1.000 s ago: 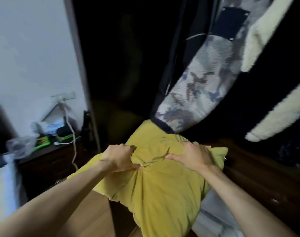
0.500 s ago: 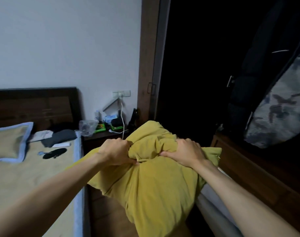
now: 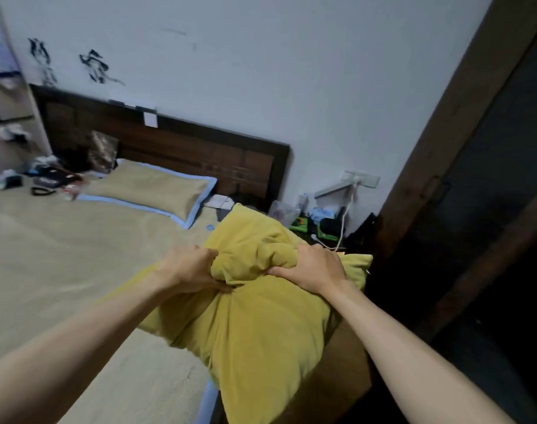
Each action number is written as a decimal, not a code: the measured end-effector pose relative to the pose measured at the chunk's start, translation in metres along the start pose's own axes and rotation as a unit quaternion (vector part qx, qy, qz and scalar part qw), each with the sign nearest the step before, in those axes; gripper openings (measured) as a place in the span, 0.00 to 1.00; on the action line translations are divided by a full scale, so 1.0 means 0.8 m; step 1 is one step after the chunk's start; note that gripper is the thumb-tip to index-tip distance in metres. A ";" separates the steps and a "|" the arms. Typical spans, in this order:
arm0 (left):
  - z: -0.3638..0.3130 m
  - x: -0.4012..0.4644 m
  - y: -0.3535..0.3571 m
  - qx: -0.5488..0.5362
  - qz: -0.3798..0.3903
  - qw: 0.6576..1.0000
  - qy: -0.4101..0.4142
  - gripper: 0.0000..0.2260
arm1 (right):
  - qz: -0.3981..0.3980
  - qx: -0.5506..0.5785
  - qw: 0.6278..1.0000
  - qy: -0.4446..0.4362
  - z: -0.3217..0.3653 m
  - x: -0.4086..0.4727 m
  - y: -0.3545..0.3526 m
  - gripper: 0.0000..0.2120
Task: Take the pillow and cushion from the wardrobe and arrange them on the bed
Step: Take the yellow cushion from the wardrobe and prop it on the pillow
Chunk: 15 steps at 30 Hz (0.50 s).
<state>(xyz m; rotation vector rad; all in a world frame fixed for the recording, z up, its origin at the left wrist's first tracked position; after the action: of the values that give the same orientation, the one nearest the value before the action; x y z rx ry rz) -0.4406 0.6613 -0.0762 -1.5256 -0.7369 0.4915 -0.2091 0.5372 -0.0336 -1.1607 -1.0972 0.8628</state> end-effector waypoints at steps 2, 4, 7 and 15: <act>0.037 0.004 0.025 -0.002 0.004 0.999 -0.038 0.37 | 0.014 0.009 0.999 -0.044 0.017 0.047 0.041 0.41; 0.069 0.012 0.051 0.001 0.024 0.996 -0.082 0.38 | 0.034 0.022 0.996 -0.084 0.033 0.094 0.085 0.42; 0.111 0.035 0.087 0.011 0.051 0.988 -0.147 0.39 | 0.058 0.042 0.989 -0.132 0.045 0.161 0.153 0.43; 0.170 0.115 0.134 0.040 0.084 0.970 -0.227 0.39 | 0.091 0.083 0.968 -0.219 0.043 0.306 0.260 0.45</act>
<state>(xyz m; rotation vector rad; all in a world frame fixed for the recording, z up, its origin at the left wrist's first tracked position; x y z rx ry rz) -0.4538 0.8244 -0.1840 -1.4193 -0.9274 1.0074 -0.1733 0.8204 -0.1846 -0.9629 -1.2558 1.3750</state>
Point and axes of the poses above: each hand's wrist, its own x-axis towards the middle knuckle, its own y-axis out of the palm, z = x × y, the point moved 3 cm from there along x, towards the middle knuckle
